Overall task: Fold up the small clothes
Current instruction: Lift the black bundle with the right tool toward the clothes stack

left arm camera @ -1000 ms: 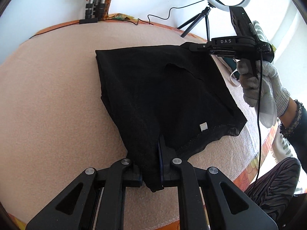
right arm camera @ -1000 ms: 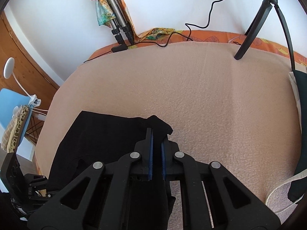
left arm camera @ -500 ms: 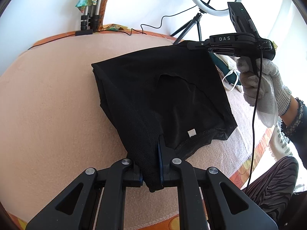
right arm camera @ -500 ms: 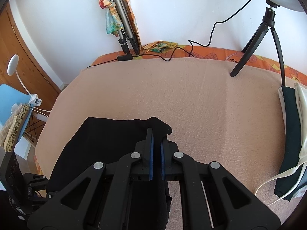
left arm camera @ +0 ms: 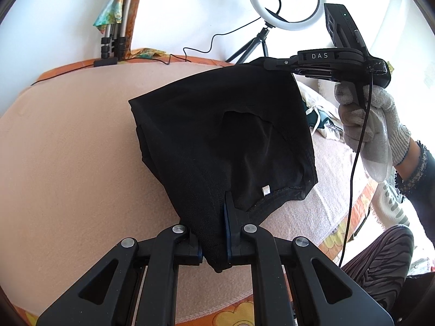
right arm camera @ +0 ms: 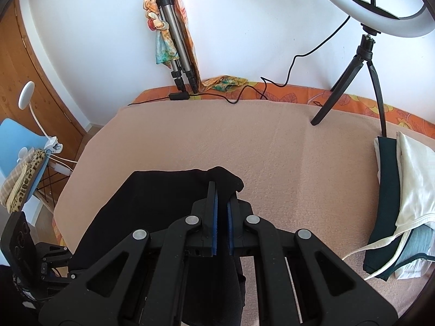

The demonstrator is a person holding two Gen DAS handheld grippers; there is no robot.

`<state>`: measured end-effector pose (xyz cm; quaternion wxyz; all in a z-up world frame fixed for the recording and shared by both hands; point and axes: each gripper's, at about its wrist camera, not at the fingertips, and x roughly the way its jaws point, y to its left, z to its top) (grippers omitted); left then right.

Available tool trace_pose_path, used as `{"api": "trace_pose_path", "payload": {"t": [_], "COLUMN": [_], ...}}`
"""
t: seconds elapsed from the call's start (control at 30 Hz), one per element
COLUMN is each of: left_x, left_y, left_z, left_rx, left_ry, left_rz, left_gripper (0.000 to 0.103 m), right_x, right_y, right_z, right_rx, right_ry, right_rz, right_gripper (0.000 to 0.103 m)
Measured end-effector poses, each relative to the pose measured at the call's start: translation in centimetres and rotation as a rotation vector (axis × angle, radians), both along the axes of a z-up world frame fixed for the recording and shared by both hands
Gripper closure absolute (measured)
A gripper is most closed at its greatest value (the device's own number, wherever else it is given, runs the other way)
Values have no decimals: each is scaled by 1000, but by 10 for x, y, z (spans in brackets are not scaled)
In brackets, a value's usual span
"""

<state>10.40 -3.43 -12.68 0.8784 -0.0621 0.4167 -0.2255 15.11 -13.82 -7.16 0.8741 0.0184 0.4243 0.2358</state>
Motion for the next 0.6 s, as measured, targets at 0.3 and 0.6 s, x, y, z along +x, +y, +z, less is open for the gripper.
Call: {"api": "trace_pose_path", "payload": {"t": [0.3,0.6], "left_x": [12,31], "left_y": [-42,-110], "left_z": [15,40], "left_rx": [-6,-5], "left_ry": [-65,-121], "left_rz": [-87,-192], "left_gripper": [94,94], "right_x": [-11,-19], "right_y": [-59,-140], "right_z": [29,57], "right_rx": [-8,-23], "right_ry": [-48,-93], "right_rz": [-73,-173], "right_gripper": [97,97]}}
